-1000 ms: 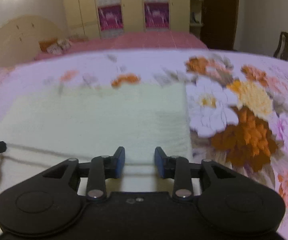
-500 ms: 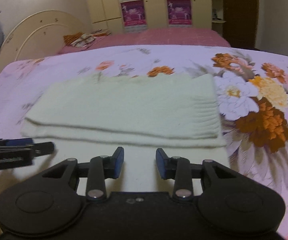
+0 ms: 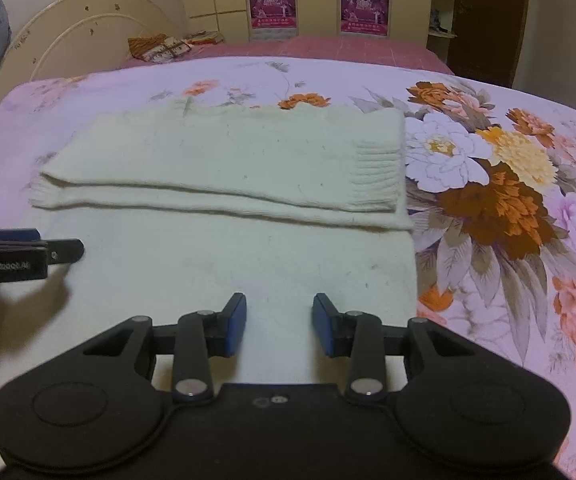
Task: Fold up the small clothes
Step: 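Open both tools and pull them back toward the sweater hem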
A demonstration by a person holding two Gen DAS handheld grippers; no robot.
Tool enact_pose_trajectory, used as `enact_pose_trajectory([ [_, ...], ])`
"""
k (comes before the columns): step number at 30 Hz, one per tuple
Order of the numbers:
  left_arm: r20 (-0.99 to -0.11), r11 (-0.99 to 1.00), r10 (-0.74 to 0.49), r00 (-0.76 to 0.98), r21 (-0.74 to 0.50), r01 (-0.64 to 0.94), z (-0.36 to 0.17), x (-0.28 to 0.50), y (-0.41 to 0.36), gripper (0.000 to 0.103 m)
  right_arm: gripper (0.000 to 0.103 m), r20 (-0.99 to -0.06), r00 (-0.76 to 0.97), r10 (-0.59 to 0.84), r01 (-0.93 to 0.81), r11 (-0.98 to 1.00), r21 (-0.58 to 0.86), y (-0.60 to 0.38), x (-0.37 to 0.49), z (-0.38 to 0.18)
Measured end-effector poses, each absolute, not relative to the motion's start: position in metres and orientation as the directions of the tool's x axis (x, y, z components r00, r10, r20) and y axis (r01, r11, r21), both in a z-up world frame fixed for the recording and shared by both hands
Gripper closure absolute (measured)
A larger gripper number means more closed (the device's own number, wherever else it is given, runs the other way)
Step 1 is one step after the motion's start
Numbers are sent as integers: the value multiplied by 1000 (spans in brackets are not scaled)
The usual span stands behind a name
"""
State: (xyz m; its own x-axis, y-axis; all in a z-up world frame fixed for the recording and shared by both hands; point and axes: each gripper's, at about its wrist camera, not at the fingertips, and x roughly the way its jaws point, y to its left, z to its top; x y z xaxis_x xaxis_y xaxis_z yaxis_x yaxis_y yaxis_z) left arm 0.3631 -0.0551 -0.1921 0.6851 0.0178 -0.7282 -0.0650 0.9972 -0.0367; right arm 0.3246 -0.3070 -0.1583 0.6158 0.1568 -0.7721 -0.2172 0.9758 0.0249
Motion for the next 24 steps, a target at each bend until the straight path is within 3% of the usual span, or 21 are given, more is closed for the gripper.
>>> enact_pose_trajectory([
  [8, -749, 1000, 14, 663, 1, -20, -197, 315, -72, 33, 65, -774, 560, 296, -372, 925, 84, -265, 292, -160],
  [12, -748, 999, 31, 663, 14, -31, -200, 298, -59, 24, 66, -789, 565, 240, -397, 918, -6, -262, 276, -169],
  [21, -762, 999, 27, 647, 9, -32, -194, 256, -27, 23, 65, -786, 615, 59, -226, 969, -104, -317, 224, -159],
  [24, -742, 1000, -29, 669, -20, 20, -185, 237, -30, 23, 63, -779, 626, 48, -195, 976, -97, -311, 207, -148],
])
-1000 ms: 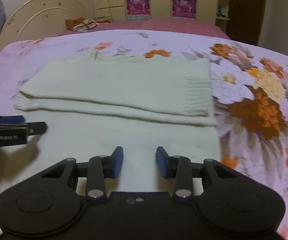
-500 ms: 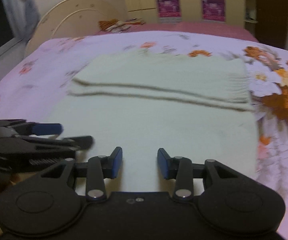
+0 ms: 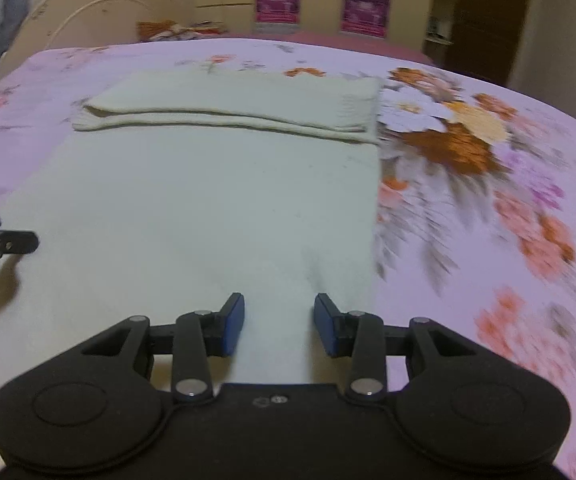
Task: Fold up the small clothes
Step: 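Open both tools and pull them back toward the sweater hem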
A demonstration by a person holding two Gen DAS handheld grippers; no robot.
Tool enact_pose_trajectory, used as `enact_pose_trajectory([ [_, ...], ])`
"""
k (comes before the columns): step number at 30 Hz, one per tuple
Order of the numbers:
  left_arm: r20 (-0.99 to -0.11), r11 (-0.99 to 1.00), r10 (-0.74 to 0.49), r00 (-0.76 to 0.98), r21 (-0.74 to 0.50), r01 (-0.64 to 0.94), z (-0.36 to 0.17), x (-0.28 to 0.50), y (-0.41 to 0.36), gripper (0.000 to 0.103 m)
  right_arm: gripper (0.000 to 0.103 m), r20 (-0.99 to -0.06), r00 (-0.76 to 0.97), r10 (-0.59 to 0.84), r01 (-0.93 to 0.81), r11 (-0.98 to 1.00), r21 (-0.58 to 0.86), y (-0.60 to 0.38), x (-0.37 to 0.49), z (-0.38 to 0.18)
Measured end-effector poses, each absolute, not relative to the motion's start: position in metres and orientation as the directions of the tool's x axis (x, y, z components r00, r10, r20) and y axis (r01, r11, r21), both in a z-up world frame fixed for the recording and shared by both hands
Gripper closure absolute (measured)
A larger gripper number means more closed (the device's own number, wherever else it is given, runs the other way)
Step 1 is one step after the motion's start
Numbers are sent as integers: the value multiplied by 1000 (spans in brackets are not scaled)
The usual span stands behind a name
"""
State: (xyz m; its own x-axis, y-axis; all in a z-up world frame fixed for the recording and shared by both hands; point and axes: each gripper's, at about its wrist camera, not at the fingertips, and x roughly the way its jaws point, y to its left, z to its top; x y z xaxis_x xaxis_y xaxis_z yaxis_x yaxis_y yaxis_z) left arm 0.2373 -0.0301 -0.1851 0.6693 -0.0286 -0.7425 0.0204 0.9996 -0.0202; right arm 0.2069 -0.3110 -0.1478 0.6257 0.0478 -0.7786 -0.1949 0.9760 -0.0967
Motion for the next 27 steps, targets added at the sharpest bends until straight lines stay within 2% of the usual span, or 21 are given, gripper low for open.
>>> enact_pose_trajectory([
  [4, -732, 994, -108, 672, -70, 84, -183, 214, -38, 23, 63, -766, 628, 136, -237, 971, -22, -276, 184, -136],
  [7, -743, 992, -115, 659, -51, 115, -193, 201, -40, 23, 64, -786, 592, 179, -273, 962, 13, -247, 172, -142],
  [11, -736, 989, -112, 668, -20, 144, -198, 179, -30, 23, 64, -817, 566, 111, -271, 961, -57, -234, 156, -159],
  [18, -728, 990, -110, 676, -18, 142, -199, 160, -16, 23, 62, -806, 591, 5, -122, 989, -83, -271, 129, -154],
  [22, -728, 990, -115, 675, -25, 141, -197, 153, -15, 23, 61, -801, 598, -30, -93, 990, -107, -266, 117, -153],
  [27, -724, 988, -135, 676, -48, 146, -189, 140, -14, 23, 61, -775, 631, 15, -96, 994, -59, -249, 102, -144],
])
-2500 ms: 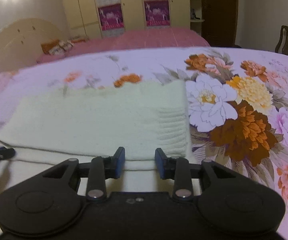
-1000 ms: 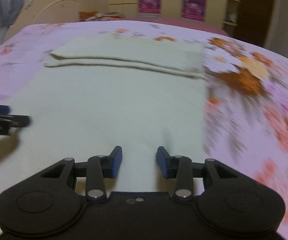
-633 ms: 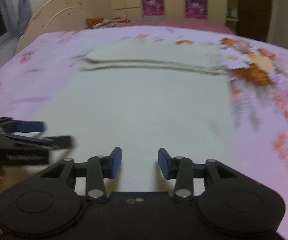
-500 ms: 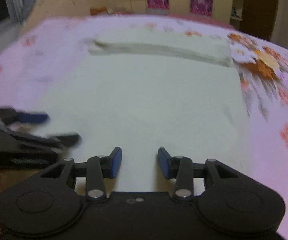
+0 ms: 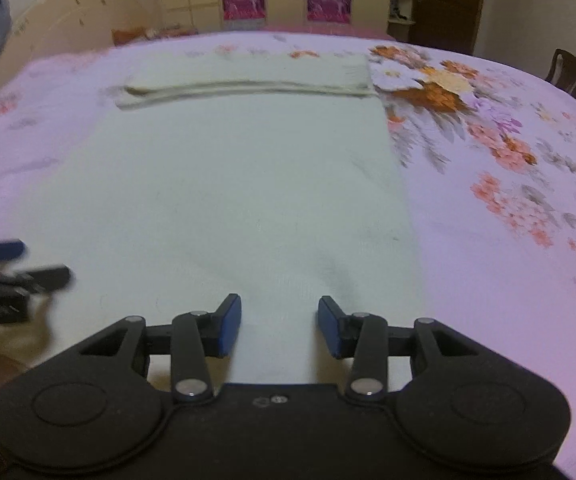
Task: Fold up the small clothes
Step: 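Open both tools and pull them back toward the sweater hem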
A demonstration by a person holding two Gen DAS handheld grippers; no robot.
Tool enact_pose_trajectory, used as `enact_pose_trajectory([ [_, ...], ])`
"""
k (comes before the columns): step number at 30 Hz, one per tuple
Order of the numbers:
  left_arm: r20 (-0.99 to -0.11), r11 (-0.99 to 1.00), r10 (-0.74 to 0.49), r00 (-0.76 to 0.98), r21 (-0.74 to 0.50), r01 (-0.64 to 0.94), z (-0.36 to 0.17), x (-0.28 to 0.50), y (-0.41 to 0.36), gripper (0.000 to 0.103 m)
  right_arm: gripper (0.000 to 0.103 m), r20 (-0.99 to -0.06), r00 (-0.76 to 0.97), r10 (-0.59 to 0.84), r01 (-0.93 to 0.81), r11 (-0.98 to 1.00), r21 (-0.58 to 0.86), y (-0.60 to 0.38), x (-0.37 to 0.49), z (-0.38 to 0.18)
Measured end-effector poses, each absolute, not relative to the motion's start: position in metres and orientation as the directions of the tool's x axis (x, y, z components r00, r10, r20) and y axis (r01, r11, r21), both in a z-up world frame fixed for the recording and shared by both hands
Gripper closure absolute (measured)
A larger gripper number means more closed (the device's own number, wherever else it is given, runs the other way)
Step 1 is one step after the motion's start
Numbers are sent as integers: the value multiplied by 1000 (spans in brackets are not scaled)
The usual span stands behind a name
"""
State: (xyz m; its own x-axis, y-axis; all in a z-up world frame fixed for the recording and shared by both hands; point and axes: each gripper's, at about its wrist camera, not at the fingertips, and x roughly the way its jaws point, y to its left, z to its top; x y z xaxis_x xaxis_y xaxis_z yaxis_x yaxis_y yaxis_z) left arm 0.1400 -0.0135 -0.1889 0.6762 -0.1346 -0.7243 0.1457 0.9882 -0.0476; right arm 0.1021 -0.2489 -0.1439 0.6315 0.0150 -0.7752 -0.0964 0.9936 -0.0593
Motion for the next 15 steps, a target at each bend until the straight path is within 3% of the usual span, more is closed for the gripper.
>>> enact_pose_trajectory([
  [5, -728, 985, -137, 672, -30, 168, -193, 127, -13, 23, 60, -777, 627, 57, -142, 989, -42, -224, 97, -147],
  [15, -720, 982, -155, 676, -36, 187, -195, 115, 0, 23, 57, -787, 617, -22, -87, 991, -97, -236, 79, -157],
])
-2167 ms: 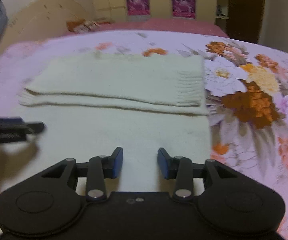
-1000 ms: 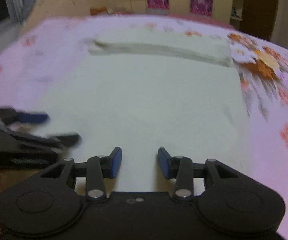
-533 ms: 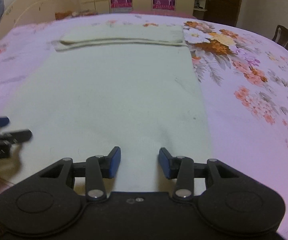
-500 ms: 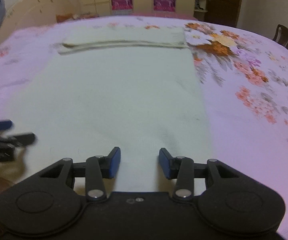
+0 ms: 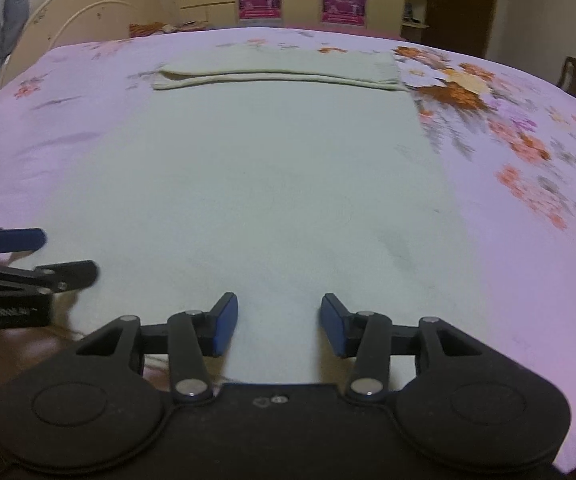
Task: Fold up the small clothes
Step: 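Open both tools and pull them back toward the sweater hem, then close both tools on the ribbed hem of the sweater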
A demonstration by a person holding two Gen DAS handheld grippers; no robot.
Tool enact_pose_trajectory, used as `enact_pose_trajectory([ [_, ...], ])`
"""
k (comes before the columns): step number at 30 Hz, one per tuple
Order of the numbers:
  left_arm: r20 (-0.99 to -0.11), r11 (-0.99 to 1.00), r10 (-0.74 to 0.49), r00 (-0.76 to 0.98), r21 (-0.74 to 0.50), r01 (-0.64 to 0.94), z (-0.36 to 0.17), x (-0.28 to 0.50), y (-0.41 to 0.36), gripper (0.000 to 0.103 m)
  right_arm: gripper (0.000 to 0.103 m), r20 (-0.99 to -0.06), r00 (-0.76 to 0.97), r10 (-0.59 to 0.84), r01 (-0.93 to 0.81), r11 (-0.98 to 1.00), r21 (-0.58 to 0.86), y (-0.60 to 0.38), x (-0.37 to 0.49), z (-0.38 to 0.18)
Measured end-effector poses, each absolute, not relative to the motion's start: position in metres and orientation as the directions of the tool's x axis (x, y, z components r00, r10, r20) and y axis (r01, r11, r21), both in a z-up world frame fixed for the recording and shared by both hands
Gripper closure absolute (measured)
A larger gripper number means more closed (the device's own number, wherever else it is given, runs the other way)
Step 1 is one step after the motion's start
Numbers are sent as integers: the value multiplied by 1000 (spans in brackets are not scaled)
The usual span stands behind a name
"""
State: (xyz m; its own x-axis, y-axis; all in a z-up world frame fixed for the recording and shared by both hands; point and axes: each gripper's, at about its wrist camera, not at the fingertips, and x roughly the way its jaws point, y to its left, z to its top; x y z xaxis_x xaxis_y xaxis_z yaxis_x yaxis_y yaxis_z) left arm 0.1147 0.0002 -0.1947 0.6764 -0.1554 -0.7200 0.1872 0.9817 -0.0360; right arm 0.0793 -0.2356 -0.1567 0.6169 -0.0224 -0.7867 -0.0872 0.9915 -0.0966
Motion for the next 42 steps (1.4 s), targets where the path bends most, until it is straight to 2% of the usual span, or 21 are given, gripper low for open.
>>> enact_pose_trajectory([
  [11, -721, 992, -115, 683, -44, 121, -183, 107, 22, 23, 57, -783, 611, -112, 19, 992, -127, -280, 65, -150],
  [17, -763, 996, -92, 639, -85, 43, -190, 123, 44, 23, 50, -767, 633, -103, 88, 994, -62, -312, 75, -136],
  [26, -777, 986, -143, 613, -163, 24, -197, 133, 42, 24, 51, -820, 570, -51, 95, 995, 4, -328, 93, -152],
  [27, -777, 983, -159, 609, -182, 24, -197, 134, 42, 25, 59, -821, 570, -41, 86, 996, 10, -327, 93, -152],
  [28, -777, 980, -173, 605, -199, 25, -196, 133, 41, 40, 63, -822, 568, -31, 78, 997, 17, -325, 93, -152],
  [30, -778, 974, -196, 597, -224, 28, -194, 132, 39, 50, 83, -825, 564, 1, 61, 997, 43, -323, 93, -151],
  [32, -780, 961, -227, 583, -278, 3, -194, 130, 44, 57, 89, -829, 559, 28, 56, 996, 72, -324, 93, -150],
  [34, -782, 952, -242, 574, -305, -13, -196, 130, 49, 57, 88, -831, 555, 33, 64, 995, 82, -327, 93, -148],
  [35, -784, 953, -242, 572, -303, -12, -197, 130, 48, 57, 81, -836, 548, 31, 68, 994, 82, -328, 94, -149],
  [38, -788, 952, -247, 565, -307, -13, -197, 135, 44, 57, 75, -842, 538, 50, 63, 993, 99, -328, 95, -150],
  [42, -787, 953, -254, 562, -303, 7, -196, 138, 37, 57, 73, -851, 521, 69, 36, 994, 102, -320, 97, -150],
])
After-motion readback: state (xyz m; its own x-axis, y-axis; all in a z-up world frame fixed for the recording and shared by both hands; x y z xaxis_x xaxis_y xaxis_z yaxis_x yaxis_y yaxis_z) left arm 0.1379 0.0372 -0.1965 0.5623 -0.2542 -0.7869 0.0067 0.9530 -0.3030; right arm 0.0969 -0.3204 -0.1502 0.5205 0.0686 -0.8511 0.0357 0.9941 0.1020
